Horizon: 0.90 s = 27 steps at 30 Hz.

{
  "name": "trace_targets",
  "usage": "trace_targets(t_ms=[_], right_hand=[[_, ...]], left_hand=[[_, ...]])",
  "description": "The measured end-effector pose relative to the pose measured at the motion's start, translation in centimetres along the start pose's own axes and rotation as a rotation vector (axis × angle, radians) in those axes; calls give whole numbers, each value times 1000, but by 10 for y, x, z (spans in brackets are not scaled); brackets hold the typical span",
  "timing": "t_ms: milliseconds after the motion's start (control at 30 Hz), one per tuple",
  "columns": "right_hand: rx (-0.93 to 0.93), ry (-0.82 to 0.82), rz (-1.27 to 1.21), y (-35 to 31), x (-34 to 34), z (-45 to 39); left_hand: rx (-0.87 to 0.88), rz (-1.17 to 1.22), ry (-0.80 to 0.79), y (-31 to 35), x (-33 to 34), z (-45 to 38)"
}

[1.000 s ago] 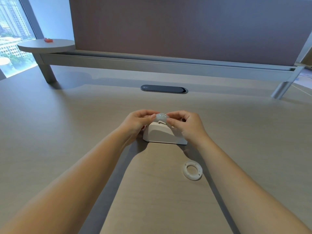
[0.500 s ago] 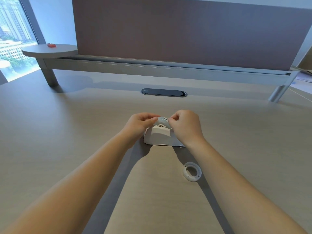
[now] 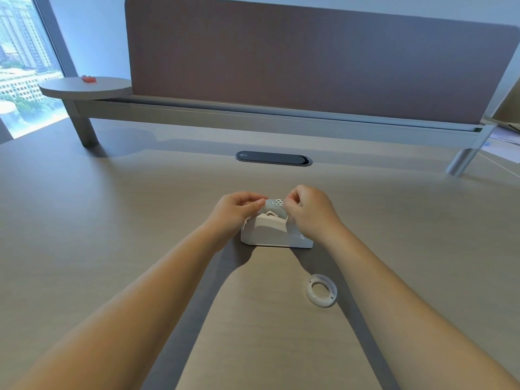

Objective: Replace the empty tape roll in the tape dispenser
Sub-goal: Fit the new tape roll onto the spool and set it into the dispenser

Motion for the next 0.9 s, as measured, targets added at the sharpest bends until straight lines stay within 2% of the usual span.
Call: trace_targets(t_ms=[200, 300, 567, 733, 900], right_hand=[[181, -150, -247, 1, -2, -9], [205, -202, -255, 5, -2, -9], [344, -118, -291, 21, -23, -20], [451, -147, -506, 34, -37, -22], [485, -95, -554, 53, -45, -19]], left_hand=[[34, -50, -12, 3, 0, 2], [42, -73, -54, 3, -2, 4], [62, -214, -100, 1, -2, 4], [65, -198, -89, 1, -2, 5], [62, -191, -80, 2, 0, 5]])
Point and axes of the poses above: each hand's wrist, its own z-axis away from the middle knuckle, its own x-axis out of the palm, y = z × x, the point moved 2 cm from there along -z, towards the middle knuckle, and after that the axes turned 9 degrees about y, right-handed, at the moved point
